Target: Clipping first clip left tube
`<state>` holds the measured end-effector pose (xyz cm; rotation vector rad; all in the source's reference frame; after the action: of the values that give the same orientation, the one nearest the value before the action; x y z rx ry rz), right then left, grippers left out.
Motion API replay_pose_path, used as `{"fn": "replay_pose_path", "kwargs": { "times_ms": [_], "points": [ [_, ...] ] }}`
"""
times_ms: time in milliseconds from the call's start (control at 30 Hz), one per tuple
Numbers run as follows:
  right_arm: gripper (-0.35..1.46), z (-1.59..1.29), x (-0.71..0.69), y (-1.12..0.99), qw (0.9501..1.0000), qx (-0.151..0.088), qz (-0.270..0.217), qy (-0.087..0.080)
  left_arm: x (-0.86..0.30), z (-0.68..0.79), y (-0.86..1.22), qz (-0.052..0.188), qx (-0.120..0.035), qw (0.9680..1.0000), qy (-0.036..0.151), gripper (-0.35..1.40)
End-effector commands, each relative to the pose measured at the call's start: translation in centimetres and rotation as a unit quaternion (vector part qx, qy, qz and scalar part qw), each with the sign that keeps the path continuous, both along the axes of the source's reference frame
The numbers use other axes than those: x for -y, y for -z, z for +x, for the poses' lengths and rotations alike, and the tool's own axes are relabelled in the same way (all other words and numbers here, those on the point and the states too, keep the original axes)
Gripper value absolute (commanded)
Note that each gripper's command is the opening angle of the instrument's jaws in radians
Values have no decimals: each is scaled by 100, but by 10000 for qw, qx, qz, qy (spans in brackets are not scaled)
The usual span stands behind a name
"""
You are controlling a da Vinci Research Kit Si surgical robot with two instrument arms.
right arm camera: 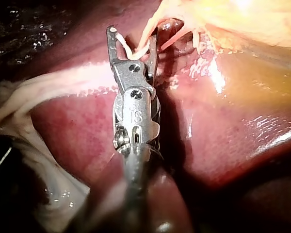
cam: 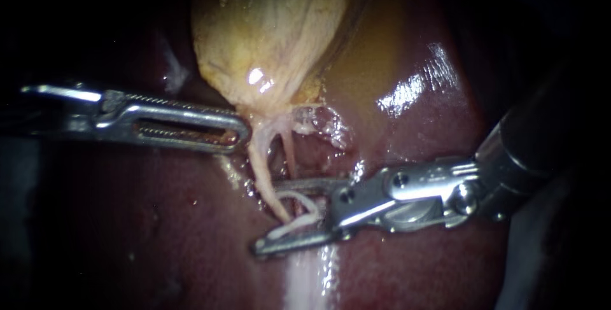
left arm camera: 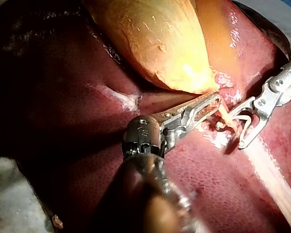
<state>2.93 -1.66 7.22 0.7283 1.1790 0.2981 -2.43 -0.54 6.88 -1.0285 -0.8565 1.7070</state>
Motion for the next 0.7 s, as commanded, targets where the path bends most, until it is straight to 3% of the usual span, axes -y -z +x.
{"fn": "replay_pose_path", "kwargs": {
  "times_ms": [33, 267, 533, 700],
  "points": [
    [49, 0, 2, -1, 10000, -12, 29, 24, 0, 0, 0, 0, -2, 10000, 1, -35],
    [49, 4, 13, -10, 9998, -2, 168, 114, 0, -1, 0, 0, -3, 10000, 3, -35],
    [48, 10, 15, -13, 9997, 16, 209, 109, 0, -2, 0, -1, -5, 10000, 6, -35],
    [34, 12, 12, -13, 9995, 43, 303, 94, 1, -3, 0, -2, -7, 10000, 8, -35]
  ]
}}
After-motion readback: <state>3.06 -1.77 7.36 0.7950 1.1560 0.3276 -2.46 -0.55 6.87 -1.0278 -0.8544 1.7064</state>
